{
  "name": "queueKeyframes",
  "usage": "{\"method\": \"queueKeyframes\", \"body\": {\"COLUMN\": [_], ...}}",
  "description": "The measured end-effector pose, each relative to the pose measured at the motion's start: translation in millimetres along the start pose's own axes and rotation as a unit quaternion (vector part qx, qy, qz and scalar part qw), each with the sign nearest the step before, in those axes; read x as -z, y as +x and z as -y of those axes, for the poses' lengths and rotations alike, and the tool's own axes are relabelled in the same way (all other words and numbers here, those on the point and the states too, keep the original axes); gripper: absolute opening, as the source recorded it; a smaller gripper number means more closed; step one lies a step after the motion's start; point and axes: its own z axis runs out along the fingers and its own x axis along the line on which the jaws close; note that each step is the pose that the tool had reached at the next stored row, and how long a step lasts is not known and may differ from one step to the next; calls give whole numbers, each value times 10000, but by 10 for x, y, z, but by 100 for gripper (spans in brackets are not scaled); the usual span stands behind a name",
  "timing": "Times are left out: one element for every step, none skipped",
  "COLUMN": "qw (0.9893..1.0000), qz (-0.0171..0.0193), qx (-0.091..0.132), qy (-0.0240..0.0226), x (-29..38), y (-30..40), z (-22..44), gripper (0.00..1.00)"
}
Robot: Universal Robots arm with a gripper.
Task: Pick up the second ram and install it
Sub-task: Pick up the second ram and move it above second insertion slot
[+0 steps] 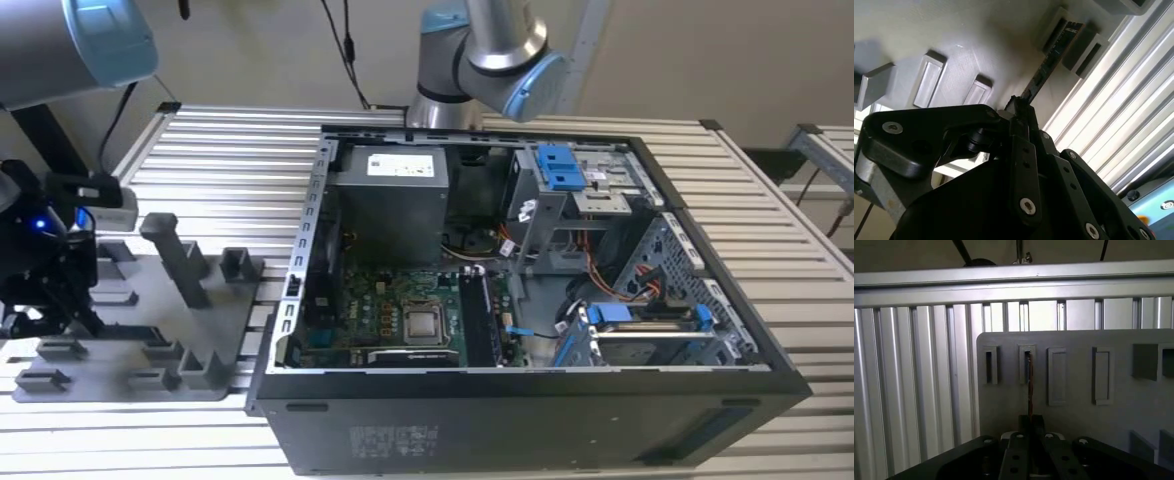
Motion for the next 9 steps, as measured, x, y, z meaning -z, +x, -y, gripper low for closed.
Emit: {"method": "queueKeyframes", "body": {"qw": [10000, 10000, 10000, 10000, 10000, 10000, 10000, 10000, 10000], "qz": [0, 0, 0, 0, 0, 0, 0, 0, 0], "qx": [0, 0, 0, 0, 0, 0, 0, 0, 0], "qy": [0, 0, 0, 0, 0, 0, 0, 0, 0], "x": [4, 7, 9, 12, 14, 15, 17, 19, 21], "y": [0, 0, 0, 0, 0, 0, 0, 1, 1], "z": [0, 0, 0, 0, 0, 0, 0, 0, 0], "gripper": [14, 14, 14, 14, 14, 14, 14, 14, 14]}}
